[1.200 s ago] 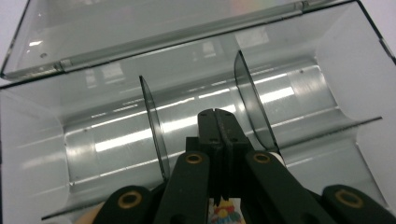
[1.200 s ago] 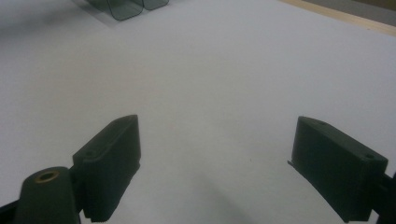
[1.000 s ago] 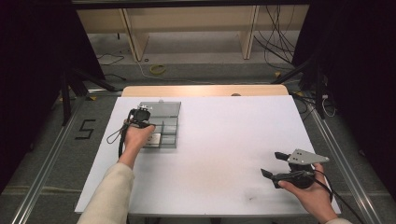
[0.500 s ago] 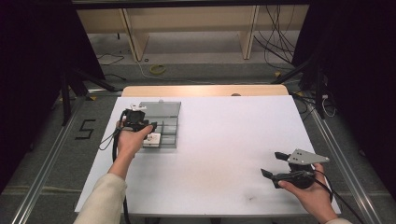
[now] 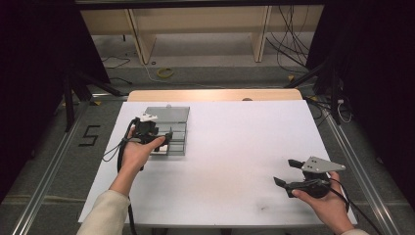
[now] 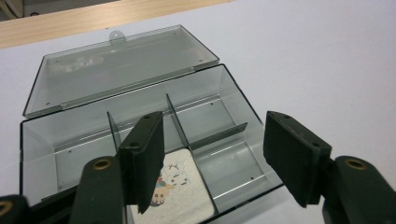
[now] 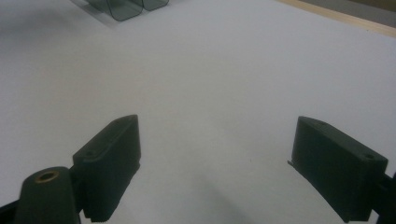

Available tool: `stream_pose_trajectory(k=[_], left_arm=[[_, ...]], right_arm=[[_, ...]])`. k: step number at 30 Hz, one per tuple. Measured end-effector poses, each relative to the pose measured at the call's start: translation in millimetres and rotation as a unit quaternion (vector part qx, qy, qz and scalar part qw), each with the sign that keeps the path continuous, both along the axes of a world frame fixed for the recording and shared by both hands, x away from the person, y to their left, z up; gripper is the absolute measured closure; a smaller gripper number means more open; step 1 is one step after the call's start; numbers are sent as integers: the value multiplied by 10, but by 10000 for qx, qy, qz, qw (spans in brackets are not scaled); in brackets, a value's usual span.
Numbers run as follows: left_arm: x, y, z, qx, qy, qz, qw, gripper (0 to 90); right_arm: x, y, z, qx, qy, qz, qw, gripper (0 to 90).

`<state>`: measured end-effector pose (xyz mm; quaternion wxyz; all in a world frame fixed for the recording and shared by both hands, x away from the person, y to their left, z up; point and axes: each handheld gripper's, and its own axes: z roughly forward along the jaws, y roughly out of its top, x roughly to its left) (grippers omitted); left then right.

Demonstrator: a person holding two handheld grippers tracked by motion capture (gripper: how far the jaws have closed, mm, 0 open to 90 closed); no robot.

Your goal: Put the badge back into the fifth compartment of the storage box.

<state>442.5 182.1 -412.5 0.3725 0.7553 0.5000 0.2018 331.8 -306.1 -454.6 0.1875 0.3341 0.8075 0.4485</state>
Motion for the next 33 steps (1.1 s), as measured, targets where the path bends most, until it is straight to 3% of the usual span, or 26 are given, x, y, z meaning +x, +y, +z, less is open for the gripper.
stream_pose_trajectory(k=[19, 28, 33], left_arm=[[-235, -84, -27, -244, -143, -580, 9979, 266], [-399, -189, -100, -14, -213, -851, 9961, 254], [-490, -236, -158, -11, -214, -930, 9954, 249]], right_arm=[[0, 5, 0, 5, -12, 29, 10000, 162], [0, 10, -5, 2, -10, 45, 10000, 162], [-1, 11, -5, -6, -13, 44, 10000, 162]])
